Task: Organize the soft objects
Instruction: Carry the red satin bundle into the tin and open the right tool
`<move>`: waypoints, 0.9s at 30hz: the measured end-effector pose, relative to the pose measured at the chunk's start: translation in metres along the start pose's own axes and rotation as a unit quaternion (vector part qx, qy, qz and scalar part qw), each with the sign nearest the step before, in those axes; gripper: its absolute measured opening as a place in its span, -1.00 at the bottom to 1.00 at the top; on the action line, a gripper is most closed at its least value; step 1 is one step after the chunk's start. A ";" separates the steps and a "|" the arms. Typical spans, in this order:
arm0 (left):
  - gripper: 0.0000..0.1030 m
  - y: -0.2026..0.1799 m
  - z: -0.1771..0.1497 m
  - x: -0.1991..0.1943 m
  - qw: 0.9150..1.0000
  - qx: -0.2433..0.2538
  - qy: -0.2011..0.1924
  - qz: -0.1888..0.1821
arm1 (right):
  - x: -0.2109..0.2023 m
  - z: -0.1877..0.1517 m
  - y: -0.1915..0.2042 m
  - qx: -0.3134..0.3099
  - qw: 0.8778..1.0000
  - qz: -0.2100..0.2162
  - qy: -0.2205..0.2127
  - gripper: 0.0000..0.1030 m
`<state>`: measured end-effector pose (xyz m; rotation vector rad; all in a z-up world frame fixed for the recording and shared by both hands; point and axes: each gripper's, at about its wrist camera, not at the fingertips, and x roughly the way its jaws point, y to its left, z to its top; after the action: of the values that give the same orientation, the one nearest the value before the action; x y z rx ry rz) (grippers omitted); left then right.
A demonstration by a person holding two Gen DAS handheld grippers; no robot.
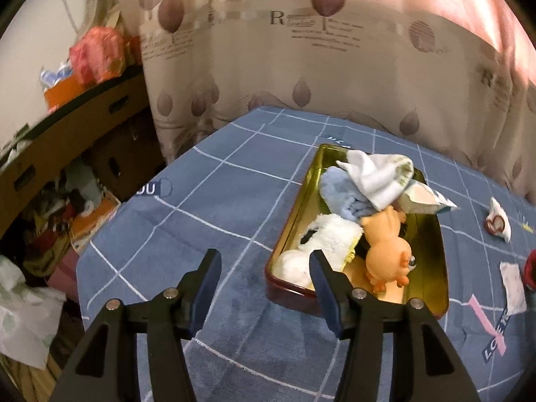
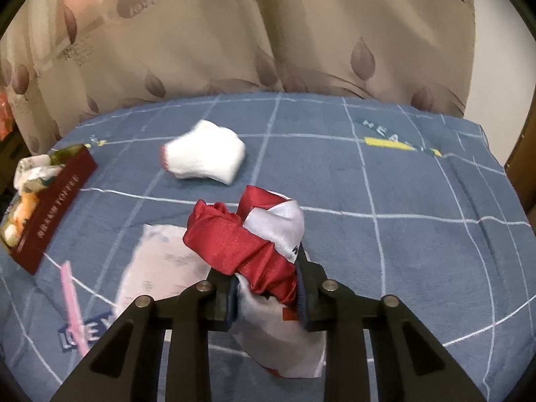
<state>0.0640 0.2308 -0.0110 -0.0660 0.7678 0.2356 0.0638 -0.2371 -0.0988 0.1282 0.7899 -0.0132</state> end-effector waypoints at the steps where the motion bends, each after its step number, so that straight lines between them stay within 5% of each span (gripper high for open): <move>1: 0.09 0.002 0.000 0.001 1.000 -0.007 0.002 0.000 | -0.003 0.002 0.004 -0.003 1.000 0.005 0.000 -0.52; 10: 0.09 0.012 0.001 -0.003 0.999 -0.030 -0.006 0.018 | -0.025 0.017 0.081 -0.058 0.996 0.072 -0.006 -0.52; 19: 0.09 0.021 0.002 -0.003 0.999 -0.045 -0.005 0.026 | -0.031 0.016 0.186 -0.137 0.979 0.150 0.007 -0.52; 27: 0.09 0.013 0.001 -0.005 0.999 -0.021 -0.013 0.034 | -0.023 0.018 0.265 -0.187 0.966 0.180 0.015 -0.52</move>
<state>0.0583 0.2425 -0.0067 -0.0767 0.7403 0.3161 0.0765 0.0227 -0.0410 -0.0893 0.7767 0.4809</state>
